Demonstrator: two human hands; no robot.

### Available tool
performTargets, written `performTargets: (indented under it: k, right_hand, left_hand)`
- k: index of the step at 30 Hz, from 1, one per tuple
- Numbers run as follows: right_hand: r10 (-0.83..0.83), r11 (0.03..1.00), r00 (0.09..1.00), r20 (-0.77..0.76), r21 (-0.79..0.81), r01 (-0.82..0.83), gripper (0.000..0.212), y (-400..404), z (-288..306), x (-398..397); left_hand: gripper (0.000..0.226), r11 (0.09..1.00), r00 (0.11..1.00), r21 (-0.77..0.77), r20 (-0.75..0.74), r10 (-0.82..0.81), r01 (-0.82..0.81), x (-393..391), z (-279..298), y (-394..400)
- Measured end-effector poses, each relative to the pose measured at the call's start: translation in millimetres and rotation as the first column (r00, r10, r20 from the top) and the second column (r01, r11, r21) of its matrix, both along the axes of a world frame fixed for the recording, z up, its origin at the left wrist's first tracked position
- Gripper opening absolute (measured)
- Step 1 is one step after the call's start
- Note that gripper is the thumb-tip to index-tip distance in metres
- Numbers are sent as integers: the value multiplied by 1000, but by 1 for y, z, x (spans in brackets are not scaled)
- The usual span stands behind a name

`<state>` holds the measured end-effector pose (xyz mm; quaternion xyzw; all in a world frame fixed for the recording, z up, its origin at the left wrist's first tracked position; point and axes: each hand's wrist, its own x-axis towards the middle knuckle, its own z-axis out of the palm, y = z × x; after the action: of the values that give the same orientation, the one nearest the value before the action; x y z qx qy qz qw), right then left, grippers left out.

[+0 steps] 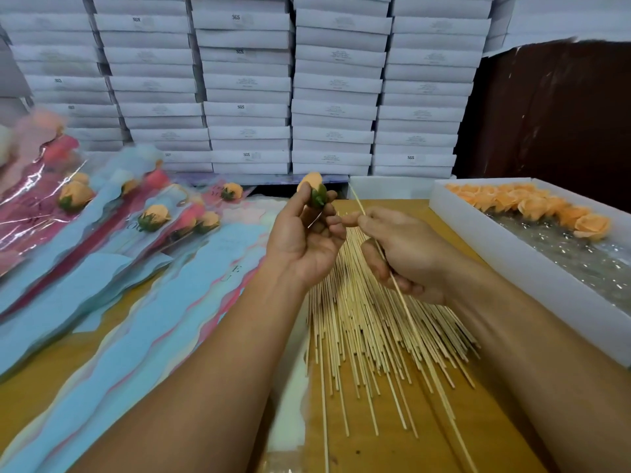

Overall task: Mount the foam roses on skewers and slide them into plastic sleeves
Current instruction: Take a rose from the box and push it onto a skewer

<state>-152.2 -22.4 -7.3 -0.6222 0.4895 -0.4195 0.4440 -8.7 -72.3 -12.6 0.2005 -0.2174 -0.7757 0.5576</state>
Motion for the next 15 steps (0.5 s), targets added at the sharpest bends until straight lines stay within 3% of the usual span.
performTargets:
  k: [6,12,15]
  right_hand:
    - [29,987,995,98,-160,-13,31,8,4,10]
    - [74,970,994,81,-237,-53,38,14,5,17]
    - [65,945,997,51,-324,-45,30,18,9,17]
  left_hand:
    - [38,999,998,-40,-51,-28,26,-1,11,6]
    - [35,999,997,-41,-73,27,-30,-2,13,8]
    - [35,997,998,-59,-44,43,-45,-2,12,8]
